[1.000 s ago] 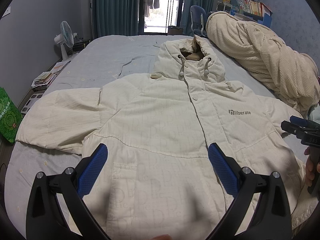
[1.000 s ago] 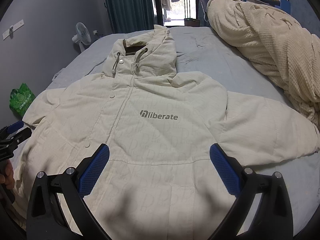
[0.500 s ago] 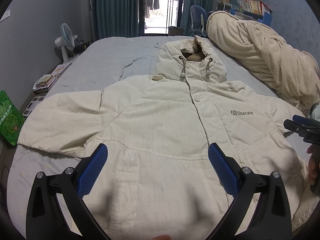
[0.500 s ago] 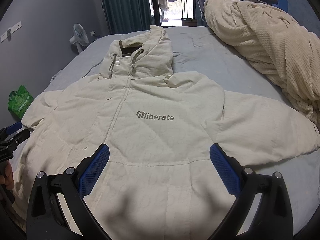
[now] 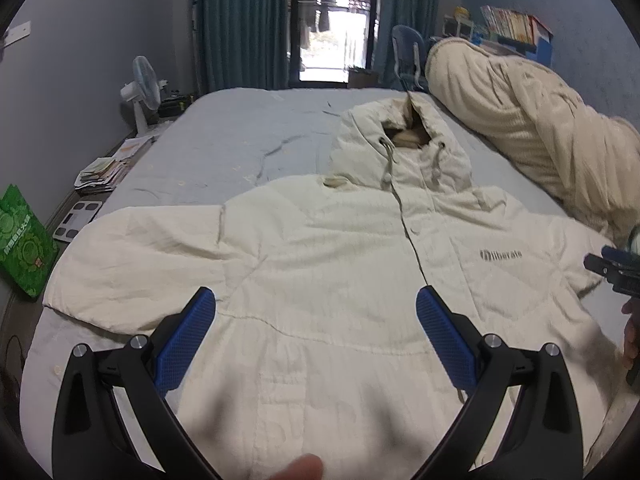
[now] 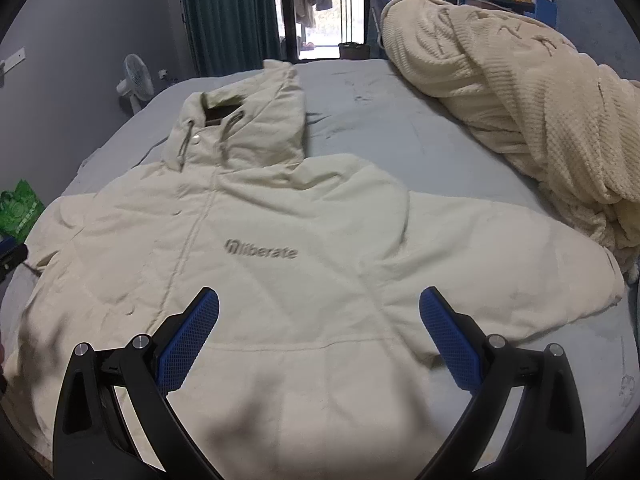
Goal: Fold large clothes
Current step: 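Move the right tool to the sleeve cuff and close on it, then lift the sleeve with the right tool and fold it across the jacket front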
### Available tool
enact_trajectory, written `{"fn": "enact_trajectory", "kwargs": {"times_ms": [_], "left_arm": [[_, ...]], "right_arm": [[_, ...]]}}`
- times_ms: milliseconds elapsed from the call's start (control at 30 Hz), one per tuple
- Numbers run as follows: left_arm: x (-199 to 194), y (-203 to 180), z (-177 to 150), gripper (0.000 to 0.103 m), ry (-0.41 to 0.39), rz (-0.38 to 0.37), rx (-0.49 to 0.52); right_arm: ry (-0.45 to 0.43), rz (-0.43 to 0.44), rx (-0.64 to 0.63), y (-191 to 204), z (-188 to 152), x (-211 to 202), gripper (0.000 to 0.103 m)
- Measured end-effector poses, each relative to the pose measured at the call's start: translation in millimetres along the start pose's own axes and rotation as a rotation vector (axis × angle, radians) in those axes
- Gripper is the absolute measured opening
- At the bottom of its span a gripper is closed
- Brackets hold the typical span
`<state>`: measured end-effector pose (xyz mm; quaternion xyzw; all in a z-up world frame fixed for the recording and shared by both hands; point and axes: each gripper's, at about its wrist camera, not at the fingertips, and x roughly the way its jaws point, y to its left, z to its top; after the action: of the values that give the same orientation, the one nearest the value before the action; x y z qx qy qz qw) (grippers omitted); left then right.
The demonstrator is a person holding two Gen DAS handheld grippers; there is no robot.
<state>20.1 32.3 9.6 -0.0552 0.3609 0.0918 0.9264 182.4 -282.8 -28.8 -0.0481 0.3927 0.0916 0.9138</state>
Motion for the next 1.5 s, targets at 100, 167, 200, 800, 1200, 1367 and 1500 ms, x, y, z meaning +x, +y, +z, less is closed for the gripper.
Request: {"fn": "enact_trajectory", "kwargs": {"times_ms": [100,167,200,800,1200,1367,1500], "left_arm": [[2,5,5,0.095,-0.010,-0.020,-0.004],[4,7,6,0.095,-0.008,-0.036,-0.005],[5,8,7,0.095,-0.005,-0.051,-0.007],[20,7,7,0.094,0.019,-0.067,0.002],[32,23,6,0.095,0.047,0.035,-0.034],[31,21,6,0.095,0.045,0.037,-0.029],[31,22,6,0.095,0.043,0.034,-0.032]], "right_arm": [[0.005,-0.025,0.059,-28,4,6,0.097],[0.013,-0.044,0.123,-53,4,9,0.097],[0.016,-0.056,0.165,-70,3,11,0.097],[0.053,-0.080,0.696,-274,-82,38,0.094],[-0.002,0.003,0.884,-310,-85,69,0.060],[-0.034,0.017,0.936,-321,-86,67,0.021],[-0.112,0.057,0.935,-312,-76,49,0.013]]}}
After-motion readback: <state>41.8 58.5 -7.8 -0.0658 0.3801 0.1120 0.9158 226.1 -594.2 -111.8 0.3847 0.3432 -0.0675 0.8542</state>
